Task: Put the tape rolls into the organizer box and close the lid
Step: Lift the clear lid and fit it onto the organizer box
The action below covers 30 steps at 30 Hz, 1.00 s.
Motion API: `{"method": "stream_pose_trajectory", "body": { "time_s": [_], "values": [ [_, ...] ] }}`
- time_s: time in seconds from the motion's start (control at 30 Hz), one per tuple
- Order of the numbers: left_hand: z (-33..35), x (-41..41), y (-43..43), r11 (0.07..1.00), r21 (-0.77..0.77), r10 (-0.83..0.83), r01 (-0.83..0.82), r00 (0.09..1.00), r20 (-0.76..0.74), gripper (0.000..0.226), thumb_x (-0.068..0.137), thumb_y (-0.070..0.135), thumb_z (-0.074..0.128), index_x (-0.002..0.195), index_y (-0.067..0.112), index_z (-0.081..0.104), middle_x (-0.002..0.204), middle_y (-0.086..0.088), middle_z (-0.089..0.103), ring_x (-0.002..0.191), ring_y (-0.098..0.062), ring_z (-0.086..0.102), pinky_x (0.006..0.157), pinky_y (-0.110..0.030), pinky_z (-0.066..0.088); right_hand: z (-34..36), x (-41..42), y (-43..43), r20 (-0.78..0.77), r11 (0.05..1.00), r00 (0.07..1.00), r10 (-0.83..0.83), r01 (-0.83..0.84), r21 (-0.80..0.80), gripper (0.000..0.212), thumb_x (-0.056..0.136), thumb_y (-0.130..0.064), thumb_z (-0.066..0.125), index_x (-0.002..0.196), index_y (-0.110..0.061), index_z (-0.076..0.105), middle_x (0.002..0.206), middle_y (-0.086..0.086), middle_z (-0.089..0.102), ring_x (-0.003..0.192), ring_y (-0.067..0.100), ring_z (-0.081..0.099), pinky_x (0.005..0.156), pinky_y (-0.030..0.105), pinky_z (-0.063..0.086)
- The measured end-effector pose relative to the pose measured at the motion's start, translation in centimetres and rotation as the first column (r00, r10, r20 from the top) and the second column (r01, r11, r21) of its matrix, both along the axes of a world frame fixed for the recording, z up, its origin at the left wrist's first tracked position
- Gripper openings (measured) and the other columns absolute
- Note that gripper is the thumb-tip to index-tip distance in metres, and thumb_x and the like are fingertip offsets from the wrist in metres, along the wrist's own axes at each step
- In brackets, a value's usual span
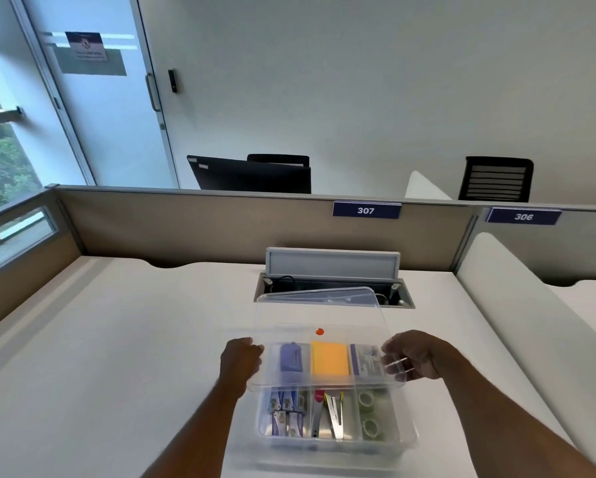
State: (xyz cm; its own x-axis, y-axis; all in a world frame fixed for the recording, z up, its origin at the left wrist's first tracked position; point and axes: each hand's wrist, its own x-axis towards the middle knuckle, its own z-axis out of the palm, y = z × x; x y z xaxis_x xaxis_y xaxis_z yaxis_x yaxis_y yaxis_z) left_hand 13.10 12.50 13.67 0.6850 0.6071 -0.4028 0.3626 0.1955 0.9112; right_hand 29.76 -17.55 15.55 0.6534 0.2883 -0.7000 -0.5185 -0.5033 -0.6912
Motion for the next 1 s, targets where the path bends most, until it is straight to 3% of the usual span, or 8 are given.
{"method": "stream_pose_trajectory", "body": {
  "time_s": [0.07,0.13,0.23,0.37,0.63,0.73,0.87,1.0],
  "values": [
    [-0.8,0.4,-0.7,0.993,0.112,-0.019,0.032,0.993,-0.114,0.022,0.082,0.003,0.062,0.095,-0.014,0.06,0.082,-0.023,0.065,0.074,-0.034,0.064,0.071,-0.036,0.052,-0.4,-0.3,-0.8,0.046,0.998,0.999,0.003,0.0,-0.064,0.022,0.091,-0.022,0.06,0.093,-0.001,0.061,0.079,0.016,0.065,0.063,0.026,0.061,0.055,0.03,0.051],
    [-1.0,0.3,-1.6,0.966,0.235,-0.062,0.11,0.978,-0.201,0.018,0.081,0.008,0.064,0.086,-0.009,0.064,0.089,-0.027,0.069,0.088,-0.041,0.067,0.086,-0.043,0.053,-1.1,-0.7,-1.5,0.113,0.991,0.994,0.005,0.01,-0.136,0.026,0.093,-0.027,0.058,0.085,-0.002,0.061,0.074,0.015,0.061,0.058,0.025,0.059,0.053,0.029,0.049],
    [-1.4,0.1,-2.5,0.895,0.383,-0.112,0.227,0.947,-0.3,0.016,0.079,0.014,0.069,0.074,0.0,0.062,0.077,-0.015,0.066,0.073,-0.028,0.062,0.07,-0.035,0.052,-2.4,-1.2,-2.4,0.228,0.979,0.974,0.003,0.044,-0.2,0.025,0.091,-0.02,0.06,0.074,-0.002,0.062,0.065,0.014,0.057,0.05,0.023,0.054,0.051,0.026,0.046],
    [-2.1,-0.3,-2.6,0.838,0.447,-0.136,0.314,0.912,-0.386,0.022,0.074,0.015,0.076,0.074,0.003,0.058,0.082,-0.012,0.067,0.079,-0.026,0.066,0.065,-0.026,0.045,-3.6,-1.9,-2.5,0.312,0.962,0.95,0.023,0.064,-0.266,0.017,0.081,-0.007,0.06,0.067,0.003,0.061,0.056,0.017,0.052,0.039,0.021,0.048,0.044,0.025,0.042],
    [-3.2,-1.1,-2.1,0.796,0.454,-0.165,0.4,0.865,-0.474,0.024,0.081,0.021,0.069,0.067,0.007,0.055,0.076,-0.008,0.064,0.084,-0.027,0.069,0.074,-0.028,0.05,-4.0,-1.6,-1.9,0.32,0.947,0.946,0.057,0.05,-0.316,0.018,0.072,0.002,0.068,0.059,0.005,0.055,0.048,0.017,0.052,0.031,0.022,0.047,0.042,0.027,0.046],
    [-3.2,-1.1,-2.1,0.793,0.446,-0.19,0.415,0.863,-0.468,0.022,0.082,0.016,0.064,0.064,0.007,0.055,0.086,-0.014,0.068,0.081,-0.027,0.066,0.073,-0.03,0.052,-3.9,-1.6,-2.1,0.263,0.943,0.963,0.052,0.04,-0.331,0.024,0.074,0.005,0.072,0.059,0.007,0.053,0.047,0.019,0.052,0.033,0.021,0.048,0.045,0.03,0.048],
    [-3.2,-0.8,-2.1,0.859,0.387,-0.165,0.336,0.897,-0.41,0.008,0.076,0.003,0.062,0.074,-0.005,0.064,0.087,-0.023,0.07,0.083,-0.037,0.068,0.076,-0.041,0.057,-3.6,-2.0,-2.3,0.172,0.905,0.975,0.141,-0.057,-0.421,0.024,0.078,0.001,0.072,0.064,0.009,0.055,0.046,0.02,0.058,0.033,0.025,0.056,0.039,0.03,0.052],
    [-3.2,-0.7,-2.0,0.911,0.313,-0.137,0.269,0.913,-0.385,0.012,0.074,-0.002,0.068,0.083,-0.005,0.061,0.089,-0.023,0.068,0.085,-0.038,0.067,0.076,-0.04,0.056,-3.3,-2.5,-2.1,0.113,0.866,0.967,0.227,-0.147,-0.478,0.02,0.083,-0.003,0.069,0.075,0.009,0.056,0.056,0.021,0.058,0.043,0.025,0.059,0.049,0.037,0.057]
  ]
}}
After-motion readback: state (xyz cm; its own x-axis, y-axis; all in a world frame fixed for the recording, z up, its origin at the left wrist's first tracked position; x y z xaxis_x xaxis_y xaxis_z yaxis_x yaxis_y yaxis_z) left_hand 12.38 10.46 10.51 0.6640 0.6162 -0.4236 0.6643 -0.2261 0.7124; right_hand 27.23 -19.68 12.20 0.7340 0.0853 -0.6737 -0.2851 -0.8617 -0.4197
